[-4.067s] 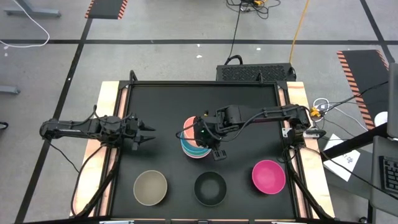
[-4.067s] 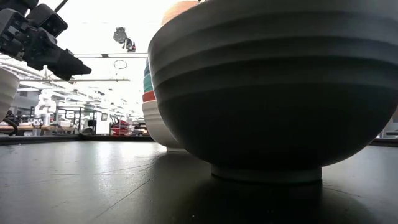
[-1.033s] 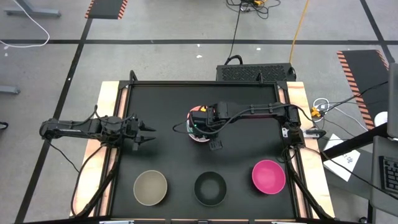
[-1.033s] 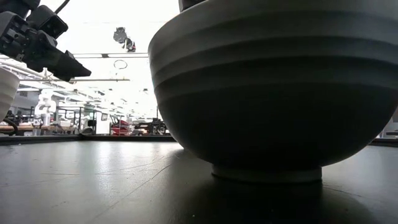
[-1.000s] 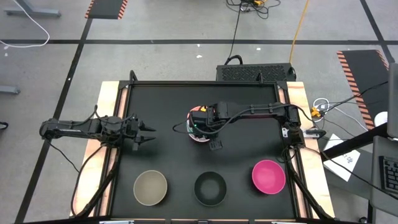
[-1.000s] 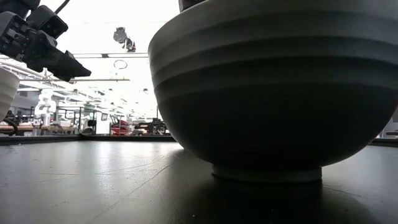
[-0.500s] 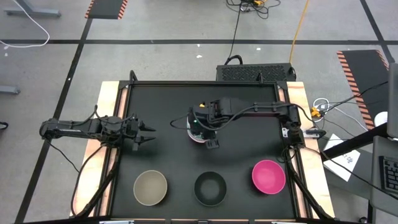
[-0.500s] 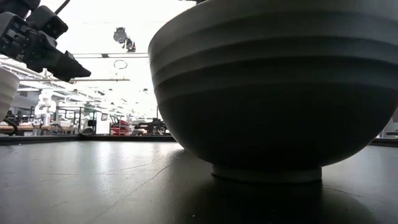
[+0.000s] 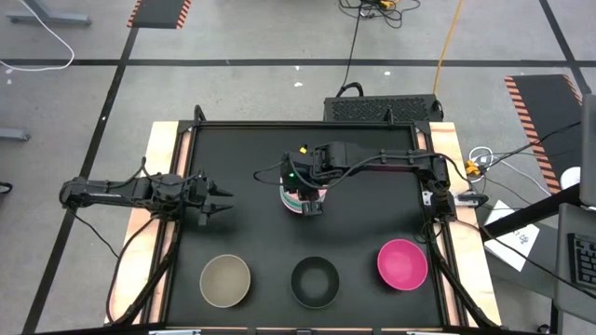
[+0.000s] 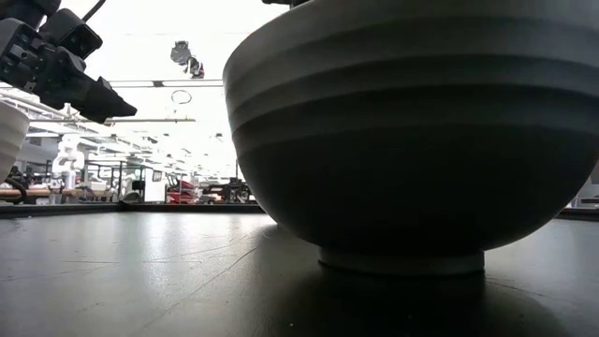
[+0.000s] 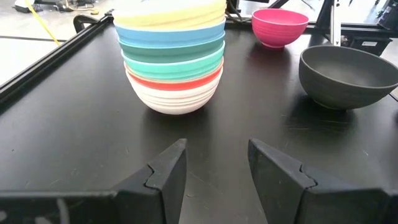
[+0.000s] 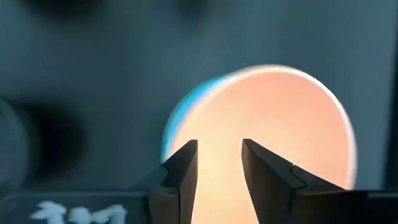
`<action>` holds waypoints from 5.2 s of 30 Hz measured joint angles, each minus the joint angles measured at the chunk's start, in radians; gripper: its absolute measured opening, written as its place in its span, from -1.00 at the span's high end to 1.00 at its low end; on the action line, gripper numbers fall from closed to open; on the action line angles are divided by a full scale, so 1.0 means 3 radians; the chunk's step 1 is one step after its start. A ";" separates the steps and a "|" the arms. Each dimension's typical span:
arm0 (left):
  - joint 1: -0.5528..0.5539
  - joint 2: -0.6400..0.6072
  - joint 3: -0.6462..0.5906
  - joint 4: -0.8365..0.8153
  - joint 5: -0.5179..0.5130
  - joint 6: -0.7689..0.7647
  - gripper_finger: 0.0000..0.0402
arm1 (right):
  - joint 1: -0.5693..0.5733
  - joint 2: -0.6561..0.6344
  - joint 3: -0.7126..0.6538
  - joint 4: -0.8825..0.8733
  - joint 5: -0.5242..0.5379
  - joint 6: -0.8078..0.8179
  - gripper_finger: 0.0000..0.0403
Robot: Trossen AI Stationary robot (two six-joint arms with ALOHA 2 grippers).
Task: Nest bowls inside each other
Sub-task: Stack the light orange bowl on top of the blue bowl, then stack the gray bowl on top of the light orange bowl
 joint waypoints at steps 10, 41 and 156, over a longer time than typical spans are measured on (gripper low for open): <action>-0.0001 0.0000 0.0000 -0.0003 0.0000 0.0000 0.14 | -0.0001 0.0001 0.0000 -0.0004 -0.0057 -0.0002 0.90; -0.0004 0.0001 0.0000 -0.0001 0.0000 -0.0003 0.14 | 0.0073 0.0004 -0.0350 0.0350 0.0115 0.0344 1.00; -0.0519 0.0169 0.0137 0.1469 0.0790 -0.0306 0.14 | -0.0153 -0.5685 -0.5929 0.2988 0.0177 0.1120 0.50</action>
